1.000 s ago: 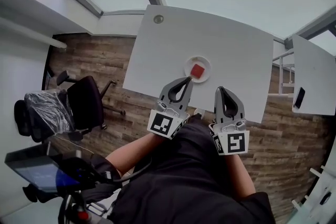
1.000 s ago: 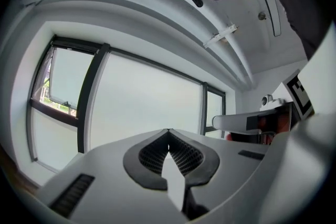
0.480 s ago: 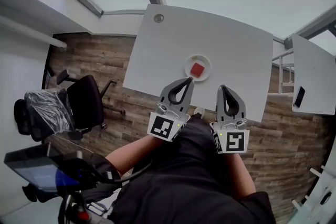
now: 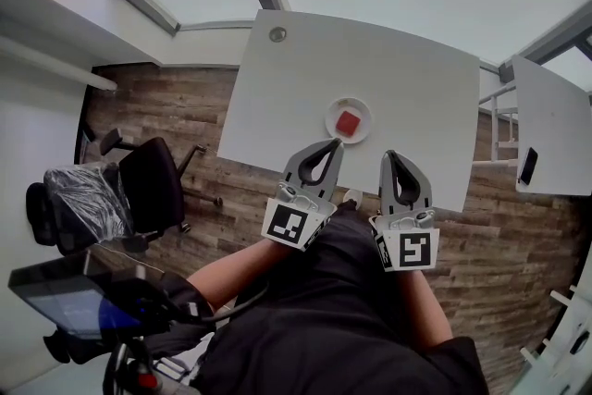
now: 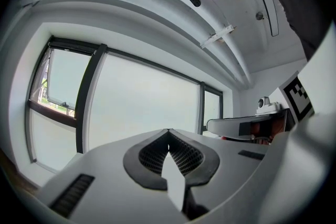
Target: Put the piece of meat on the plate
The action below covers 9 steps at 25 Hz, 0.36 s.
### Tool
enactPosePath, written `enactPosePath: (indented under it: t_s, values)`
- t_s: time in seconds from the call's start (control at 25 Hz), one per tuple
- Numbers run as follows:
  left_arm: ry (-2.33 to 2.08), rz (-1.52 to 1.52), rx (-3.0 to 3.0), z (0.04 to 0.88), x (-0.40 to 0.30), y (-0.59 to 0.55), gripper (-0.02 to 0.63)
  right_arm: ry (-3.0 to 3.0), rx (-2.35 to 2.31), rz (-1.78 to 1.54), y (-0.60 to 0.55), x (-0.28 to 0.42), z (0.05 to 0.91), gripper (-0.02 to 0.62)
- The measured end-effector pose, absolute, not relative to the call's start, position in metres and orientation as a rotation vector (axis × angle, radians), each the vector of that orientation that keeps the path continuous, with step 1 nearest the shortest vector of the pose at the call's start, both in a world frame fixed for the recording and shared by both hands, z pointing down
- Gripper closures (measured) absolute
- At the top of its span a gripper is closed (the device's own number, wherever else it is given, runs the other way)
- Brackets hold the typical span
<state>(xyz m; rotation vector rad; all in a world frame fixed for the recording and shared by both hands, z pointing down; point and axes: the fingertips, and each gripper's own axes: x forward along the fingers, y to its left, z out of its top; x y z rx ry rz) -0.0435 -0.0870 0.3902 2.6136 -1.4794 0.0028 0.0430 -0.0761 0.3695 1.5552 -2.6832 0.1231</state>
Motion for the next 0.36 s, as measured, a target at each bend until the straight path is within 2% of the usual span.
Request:
enactPosePath:
  t_s: [0.36]
  values:
    - [-1.449, -0.018, 2.618, 0.3980, -0.0443, -0.0808, 0.600, -2.684, 1.559, 0.132, -0.0698, 0.0430, 0.3726, 0.589]
